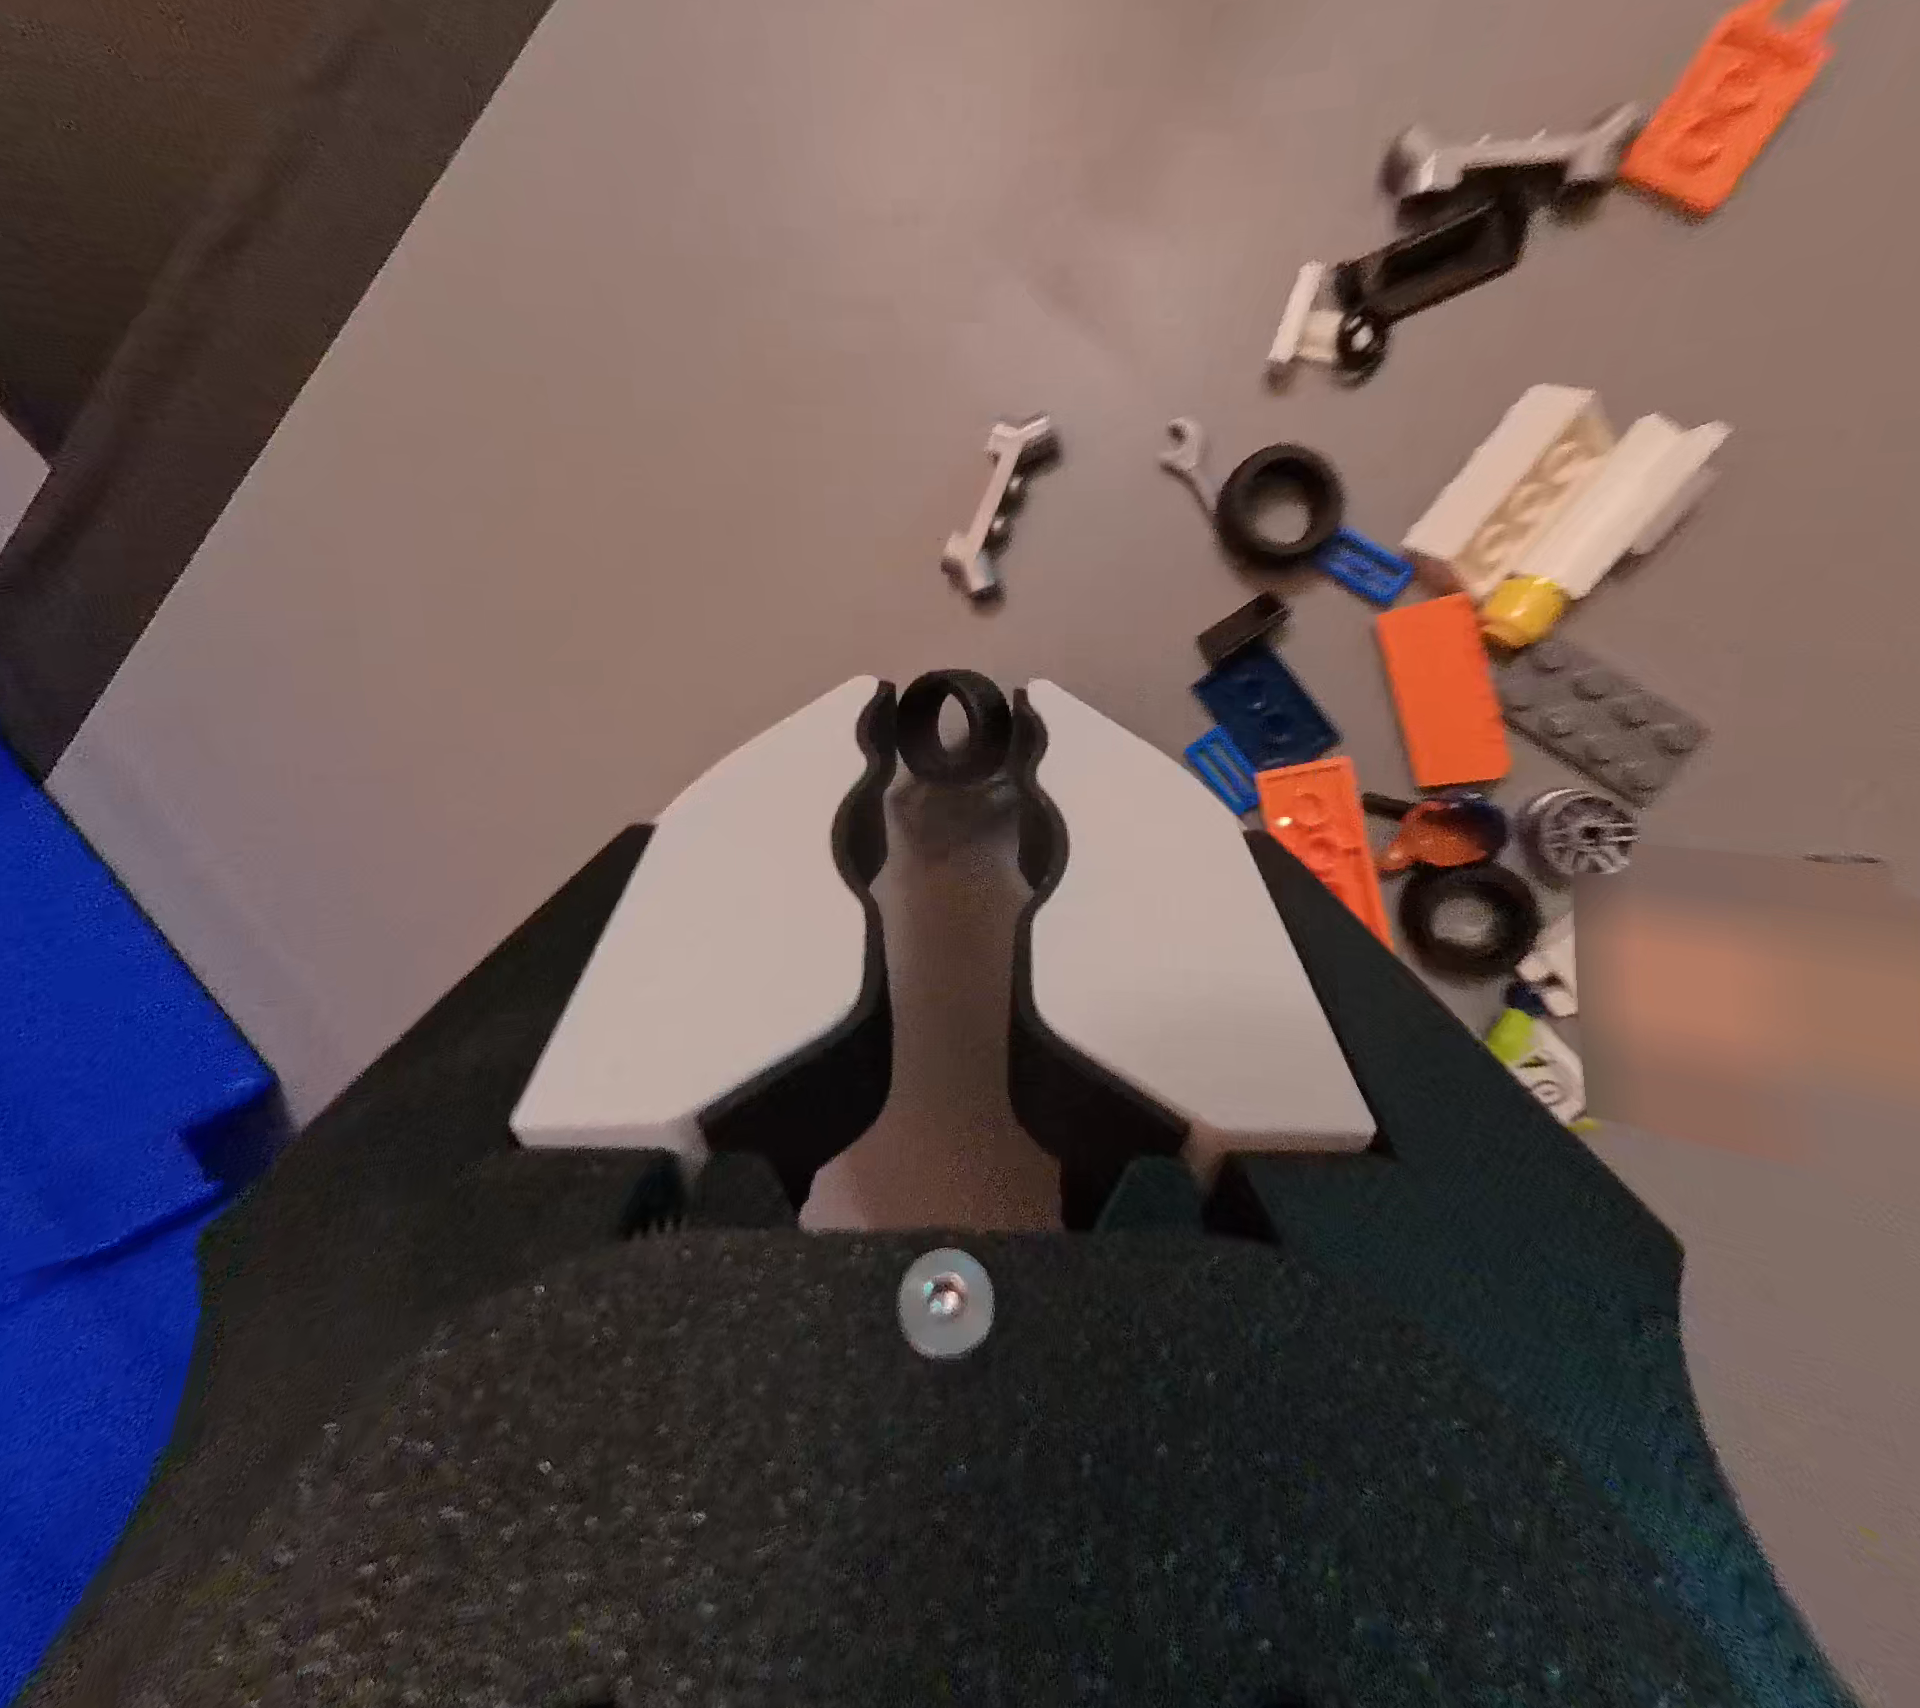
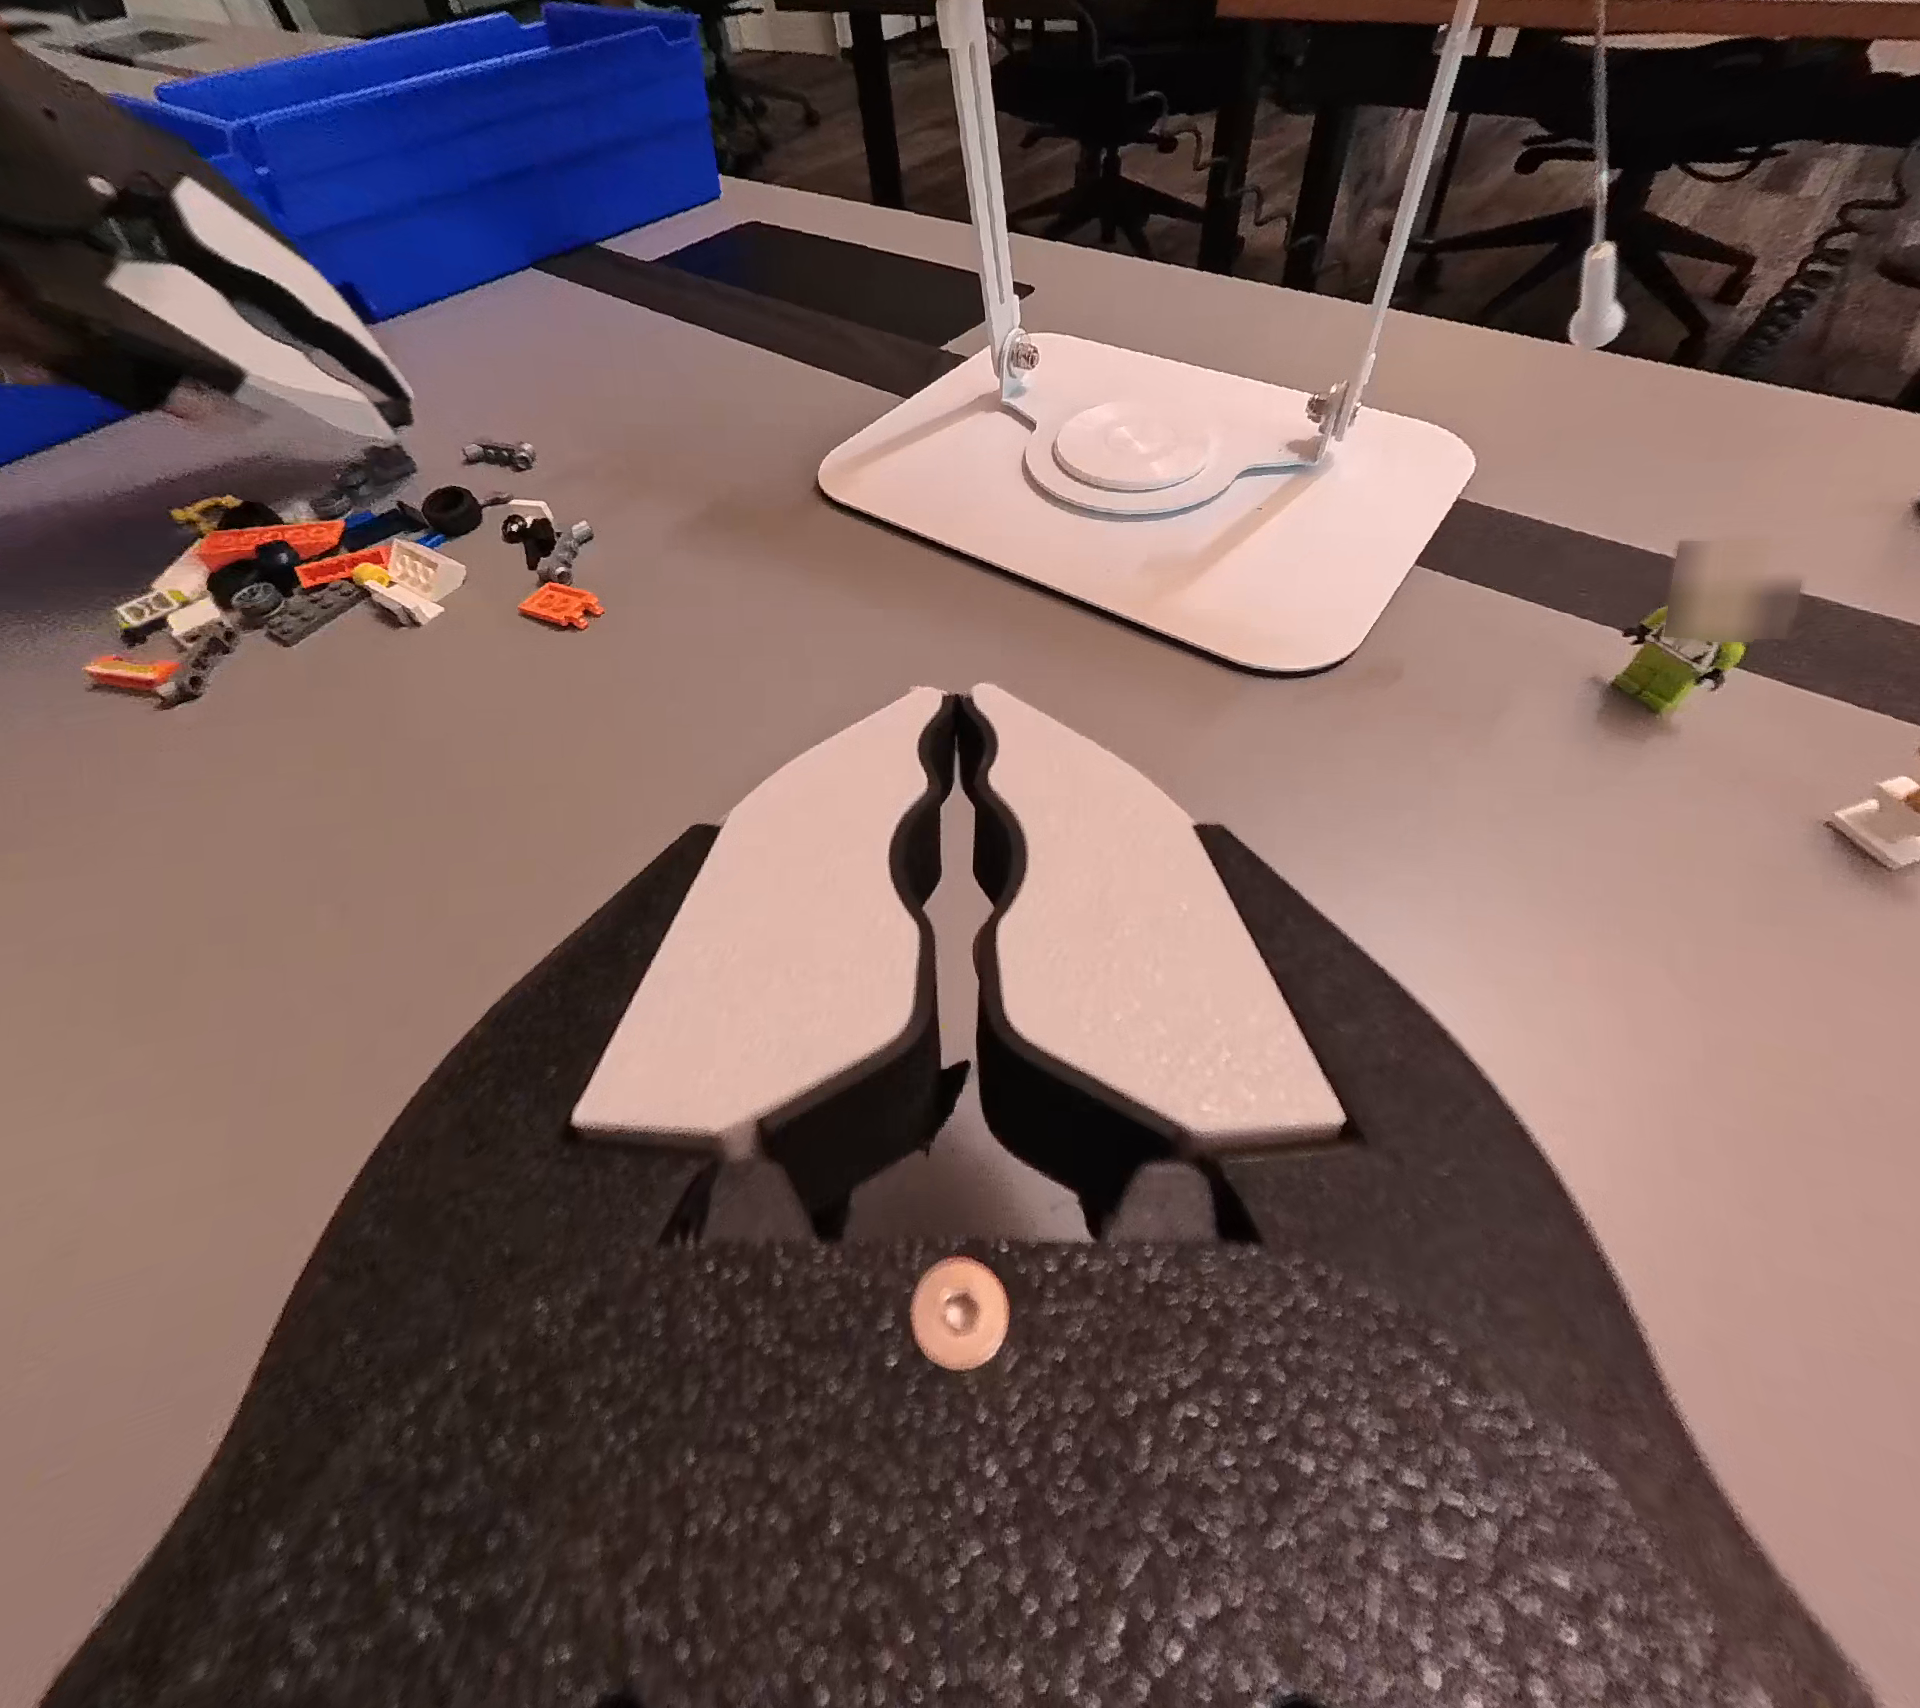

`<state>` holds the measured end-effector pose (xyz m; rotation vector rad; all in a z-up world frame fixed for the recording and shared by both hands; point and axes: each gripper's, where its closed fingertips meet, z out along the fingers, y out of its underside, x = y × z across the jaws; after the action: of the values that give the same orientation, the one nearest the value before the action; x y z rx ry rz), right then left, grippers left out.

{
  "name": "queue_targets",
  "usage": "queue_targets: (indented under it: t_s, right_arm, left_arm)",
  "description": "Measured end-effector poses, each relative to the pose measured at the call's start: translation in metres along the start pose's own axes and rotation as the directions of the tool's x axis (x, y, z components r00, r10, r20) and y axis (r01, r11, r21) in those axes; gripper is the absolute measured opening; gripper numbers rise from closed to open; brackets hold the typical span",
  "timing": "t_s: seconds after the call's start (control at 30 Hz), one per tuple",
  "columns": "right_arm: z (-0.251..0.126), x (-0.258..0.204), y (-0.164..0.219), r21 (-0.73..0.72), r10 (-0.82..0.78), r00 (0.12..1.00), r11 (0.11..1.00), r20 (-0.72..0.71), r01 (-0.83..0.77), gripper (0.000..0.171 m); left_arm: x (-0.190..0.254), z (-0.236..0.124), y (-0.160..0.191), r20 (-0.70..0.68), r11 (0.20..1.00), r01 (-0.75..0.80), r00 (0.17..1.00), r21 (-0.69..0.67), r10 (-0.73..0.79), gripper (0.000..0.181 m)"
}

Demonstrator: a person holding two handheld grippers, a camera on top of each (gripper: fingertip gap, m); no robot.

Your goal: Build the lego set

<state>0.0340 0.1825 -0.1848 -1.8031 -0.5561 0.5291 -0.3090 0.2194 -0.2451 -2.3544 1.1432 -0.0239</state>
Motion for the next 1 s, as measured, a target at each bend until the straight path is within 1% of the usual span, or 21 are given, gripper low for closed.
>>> queue_targets:
  t_s: [0.1,0.17,0.3,0.37,0.53,0.6,0.67,0.73,0.83,0.97,1.0]
  right_arm:
    - [0.001,-0.001,0.001,-0.008,-0.008,1.0,1.0,0.003,0.008,0.0]
    - [0.001,-0.002,0.002,-0.013,-0.013,1.0,1.0,0.003,0.013,0.0]
    - [0.001,-0.002,0.003,-0.018,-0.009,1.0,1.0,0.007,0.009,0.0]
    - [0.001,-0.002,0.003,-0.019,-0.005,1.0,1.0,0.01,0.006,0.0]
    - [0.002,-0.004,0.004,-0.025,-0.005,1.0,1.0,0.019,0.005,0.0]
    - [0.002,-0.004,0.004,-0.025,-0.008,1.0,1.0,0.018,0.008,0.0]
    - [0.001,-0.004,0.004,-0.023,-0.007,1.0,1.0,0.018,0.008,0.0]
    - [0.002,-0.004,0.004,-0.025,-0.003,1.0,1.0,0.021,0.003,0.0]
    - [0.003,-0.005,0.006,-0.031,0.001,1.0,1.0,0.027,-0.001,0.0]
    - [0.003,-0.007,0.006,-0.036,-0.004,1.0,0.999,0.03,0.005,0.0]
    - [0.003,-0.007,0.006,-0.036,-0.004,1.0,0.999,0.03,0.005,0.0]
  left_arm:
    - [0.002,0.011,0.007,-0.018,0.999,-0.001,1.0,-0.035,0.0,0.021]
    - [0.003,0.012,0.007,-0.009,1.0,-0.009,1.0,-0.028,0.008,0.022]
    - [0.01,-0.003,0.0,-0.016,0.999,0.022,1.0,0.029,-0.022,0.027]
    - [0.021,-0.012,-0.002,-0.042,0.999,0.006,0.999,0.041,-0.005,0.027]
    - [0.046,-0.015,0.012,-0.072,0.996,-0.084,0.994,-0.035,0.082,0.025]
    - [0.054,-0.015,0.02,-0.089,0.993,-0.097,0.992,-0.064,0.091,0.025]
    - [0.062,-0.017,0.023,-0.109,0.995,-0.08,0.991,-0.057,0.073,0.027]
    - [0.066,-0.02,0.026,-0.108,0.996,-0.061,0.993,-0.059,0.054,0.025]
    - [0.071,-0.021,0.034,-0.126,0.996,-0.04,0.992,-0.078,0.03,0.012]
    - [0.072,-0.028,0.047,-0.128,0.992,-0.028,0.992,-0.124,0.012,0.009]
    - [0.069,-0.031,0.05,-0.112,0.992,-0.03,0.994,-0.125,0.016,0.0]
